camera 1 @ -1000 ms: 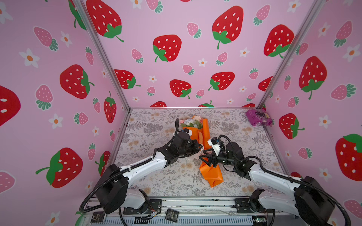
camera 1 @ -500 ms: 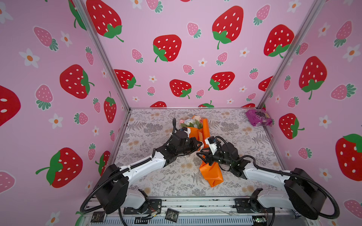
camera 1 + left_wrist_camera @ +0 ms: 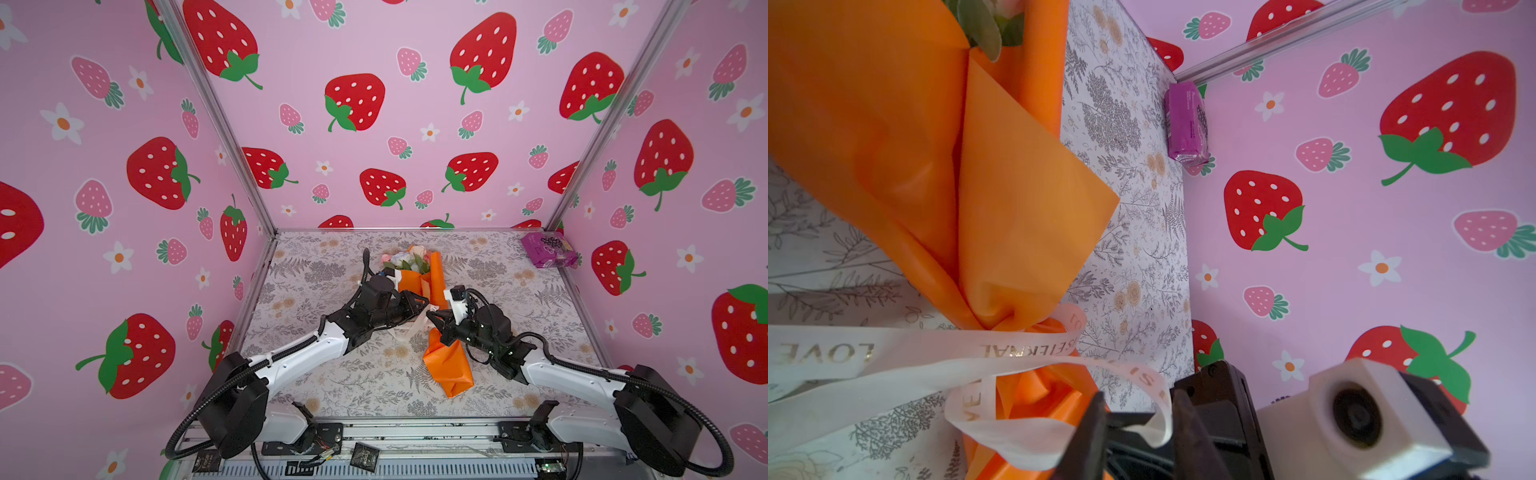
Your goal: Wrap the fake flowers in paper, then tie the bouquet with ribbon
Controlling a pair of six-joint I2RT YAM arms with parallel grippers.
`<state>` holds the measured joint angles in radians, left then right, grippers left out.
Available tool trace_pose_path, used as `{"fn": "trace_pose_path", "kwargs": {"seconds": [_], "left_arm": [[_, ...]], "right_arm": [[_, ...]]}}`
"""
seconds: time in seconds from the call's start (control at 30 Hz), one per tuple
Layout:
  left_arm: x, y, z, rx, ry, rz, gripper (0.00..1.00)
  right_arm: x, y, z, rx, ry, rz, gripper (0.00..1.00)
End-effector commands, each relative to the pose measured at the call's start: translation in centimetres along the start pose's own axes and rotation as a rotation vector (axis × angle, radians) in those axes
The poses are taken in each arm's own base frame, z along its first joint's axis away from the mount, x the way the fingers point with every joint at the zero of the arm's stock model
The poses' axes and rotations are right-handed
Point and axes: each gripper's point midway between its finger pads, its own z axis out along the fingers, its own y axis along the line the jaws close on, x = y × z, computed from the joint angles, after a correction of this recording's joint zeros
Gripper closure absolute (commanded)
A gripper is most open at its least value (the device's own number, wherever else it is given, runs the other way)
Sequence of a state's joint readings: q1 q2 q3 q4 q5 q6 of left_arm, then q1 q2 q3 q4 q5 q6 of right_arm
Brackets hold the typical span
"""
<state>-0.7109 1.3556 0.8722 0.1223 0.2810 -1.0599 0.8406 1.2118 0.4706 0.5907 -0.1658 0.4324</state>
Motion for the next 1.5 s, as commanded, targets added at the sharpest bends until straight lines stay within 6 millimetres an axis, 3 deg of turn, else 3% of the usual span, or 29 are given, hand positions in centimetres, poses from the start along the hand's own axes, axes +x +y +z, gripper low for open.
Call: {"fn": "trace_pose_path", "kwargs": {"seconds": [0.0, 0.1, 0.2, 0.27, 0.4, 0.67, 0.77, 0.9, 1.1, 1.47], "left_arm": [[-0.1, 0.1, -2.4, -0.062, -0.006, 0.141, 0.51], [-1.0, 4.3, -6.0, -0.298, -0.087, 0.242, 0.33], [-1.7, 9.7, -9.4, -0.479, -0.114, 0.141, 0.29], [-1.9, 12.3, -10.3, -0.506, -0.097, 0.035, 0.28], [-2.4, 16.3, -10.6, -0.536, -0.065, -0.171, 0.33], [-5.9, 21.1, -10.8, -0.699, -0.142, -0.259, 0.35], [-6.8, 22.6, -9.9, -0.698, -0.146, -0.301, 0.36], [-7.8, 22.4, -7.8, -0.631, -0.119, -0.301, 0.4], [-9.0, 23.4, -6.5, -0.647, -0.112, -0.313, 0.4], [-9.6, 25.3, -4.3, -0.68, -0.064, -0.32, 0.52]], "right_arm": [[-0.3, -1.3, -0.6, 0.088, -0.015, -0.011, 1.0], [-0.2, -1.5, -0.7, 0.101, -0.004, -0.045, 1.0], [0.0, -1.3, -0.7, 0.087, 0.007, -0.066, 1.0], [0.0, -1.0, -0.6, 0.076, 0.014, -0.073, 1.0], [-0.2, -0.8, -0.5, 0.065, 0.011, -0.074, 1.0], [-0.3, -0.6, -0.3, 0.056, 0.014, -0.075, 1.0], [-0.2, -0.7, -0.2, 0.057, 0.02, -0.073, 1.0], [-0.2, -0.6, -0.2, 0.053, 0.024, -0.072, 1.0], [-0.4, -0.6, -0.2, 0.057, 0.022, -0.073, 1.0], [-0.3, -0.6, 0.2, 0.054, 0.03, -0.067, 1.0]]}}
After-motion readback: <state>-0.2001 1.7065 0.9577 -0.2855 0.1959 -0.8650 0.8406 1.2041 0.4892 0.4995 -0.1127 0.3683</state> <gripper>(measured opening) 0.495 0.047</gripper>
